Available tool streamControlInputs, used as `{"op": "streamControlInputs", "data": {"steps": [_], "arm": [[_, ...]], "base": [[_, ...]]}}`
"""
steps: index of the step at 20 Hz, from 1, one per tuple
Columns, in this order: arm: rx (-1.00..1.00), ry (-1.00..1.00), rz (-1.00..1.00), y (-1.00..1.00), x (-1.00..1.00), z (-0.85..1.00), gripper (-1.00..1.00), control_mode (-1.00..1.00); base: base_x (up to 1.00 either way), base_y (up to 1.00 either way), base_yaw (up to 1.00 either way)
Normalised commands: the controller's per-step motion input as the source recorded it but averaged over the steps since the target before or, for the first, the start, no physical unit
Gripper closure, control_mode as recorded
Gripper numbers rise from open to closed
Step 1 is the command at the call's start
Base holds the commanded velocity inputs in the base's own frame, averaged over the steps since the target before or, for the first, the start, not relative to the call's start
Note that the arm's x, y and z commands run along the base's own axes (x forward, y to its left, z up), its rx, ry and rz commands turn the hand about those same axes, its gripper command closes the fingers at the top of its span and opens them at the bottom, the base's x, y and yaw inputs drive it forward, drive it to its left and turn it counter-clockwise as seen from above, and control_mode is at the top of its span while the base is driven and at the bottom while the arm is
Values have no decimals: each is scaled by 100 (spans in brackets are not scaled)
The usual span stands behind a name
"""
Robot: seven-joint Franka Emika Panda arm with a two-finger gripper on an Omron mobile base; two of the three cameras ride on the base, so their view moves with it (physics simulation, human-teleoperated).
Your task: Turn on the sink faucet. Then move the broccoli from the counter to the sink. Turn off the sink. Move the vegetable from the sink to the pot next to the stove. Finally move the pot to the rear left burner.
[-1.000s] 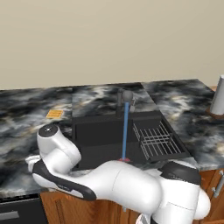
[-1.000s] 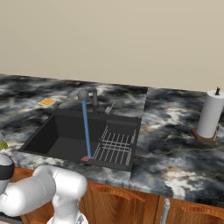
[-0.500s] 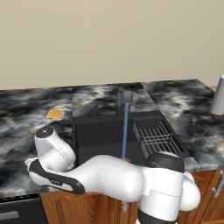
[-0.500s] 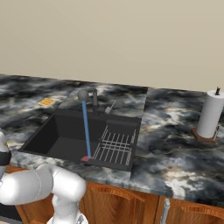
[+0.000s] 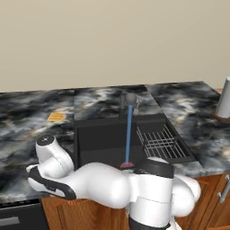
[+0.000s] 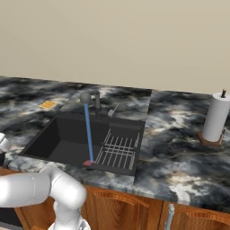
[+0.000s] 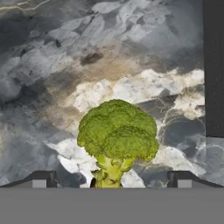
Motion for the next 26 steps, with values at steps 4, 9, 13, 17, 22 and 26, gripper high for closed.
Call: {"op": "streamControlInputs", "data": {"steps": [4, 9, 13, 17, 22, 26], "arm": [[0, 1, 0, 10, 24, -30, -100, -100], [-1, 0, 0, 11, 23, -30, -100, -100], [-2, 1, 0, 17, 15, -35, -100, -100], [-1, 0, 0, 10, 4, -41, -100, -100], [0, 0, 0, -5, 0, -52, -100, -100], [1, 0, 0, -38, -6, -54, 100, -100]], "base": [[0, 0, 0], [0, 0, 0], [0, 0, 0], [0, 0, 0], [0, 0, 0], [0, 0, 0]]}}
